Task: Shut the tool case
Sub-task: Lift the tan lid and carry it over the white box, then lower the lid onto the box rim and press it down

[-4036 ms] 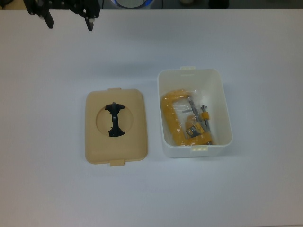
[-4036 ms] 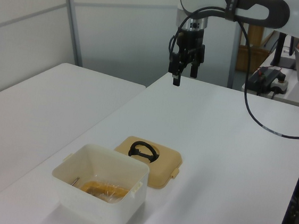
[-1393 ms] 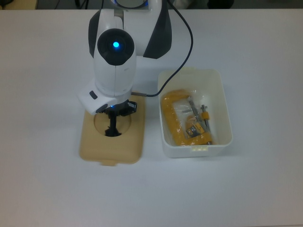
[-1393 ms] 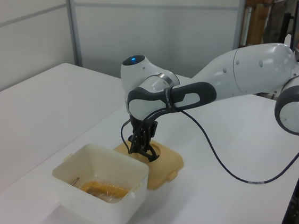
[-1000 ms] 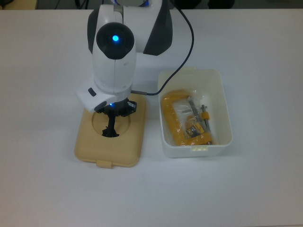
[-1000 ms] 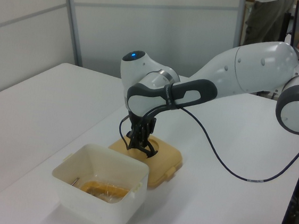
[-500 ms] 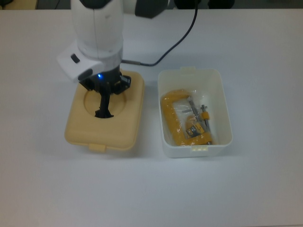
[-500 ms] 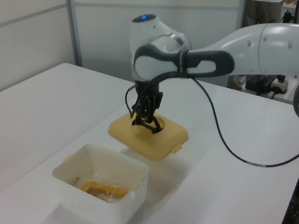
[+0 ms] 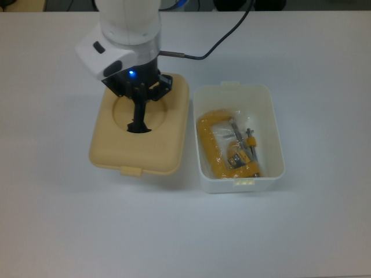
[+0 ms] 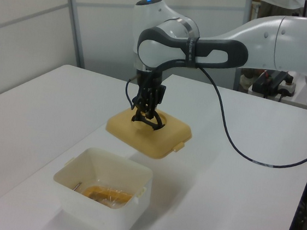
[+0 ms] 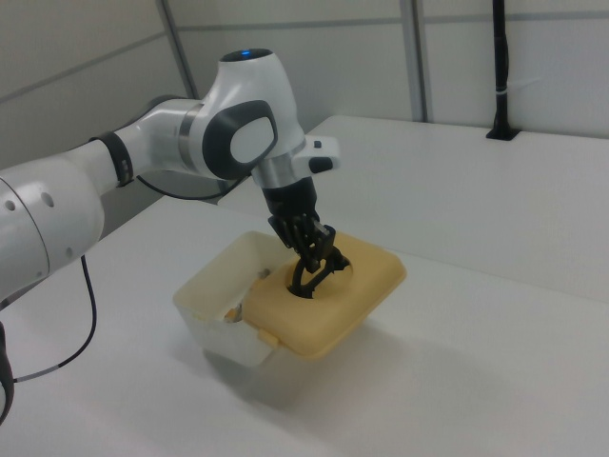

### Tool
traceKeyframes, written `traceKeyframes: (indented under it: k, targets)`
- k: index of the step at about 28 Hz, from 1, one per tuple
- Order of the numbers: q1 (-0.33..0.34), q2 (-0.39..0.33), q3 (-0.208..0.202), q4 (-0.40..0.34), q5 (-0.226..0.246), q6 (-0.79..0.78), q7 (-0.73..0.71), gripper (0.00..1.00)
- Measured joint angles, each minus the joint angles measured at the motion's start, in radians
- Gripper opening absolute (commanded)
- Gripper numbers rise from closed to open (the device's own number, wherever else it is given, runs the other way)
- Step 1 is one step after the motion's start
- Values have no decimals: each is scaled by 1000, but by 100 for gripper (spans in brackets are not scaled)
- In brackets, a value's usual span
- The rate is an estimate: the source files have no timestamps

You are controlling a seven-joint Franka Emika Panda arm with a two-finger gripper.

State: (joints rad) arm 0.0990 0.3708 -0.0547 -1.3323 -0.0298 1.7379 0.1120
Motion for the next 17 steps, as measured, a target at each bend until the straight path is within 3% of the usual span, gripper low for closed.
traceKeyframes:
  k: [17]
  targets:
    - [140,1,4,5,1,0,104,0]
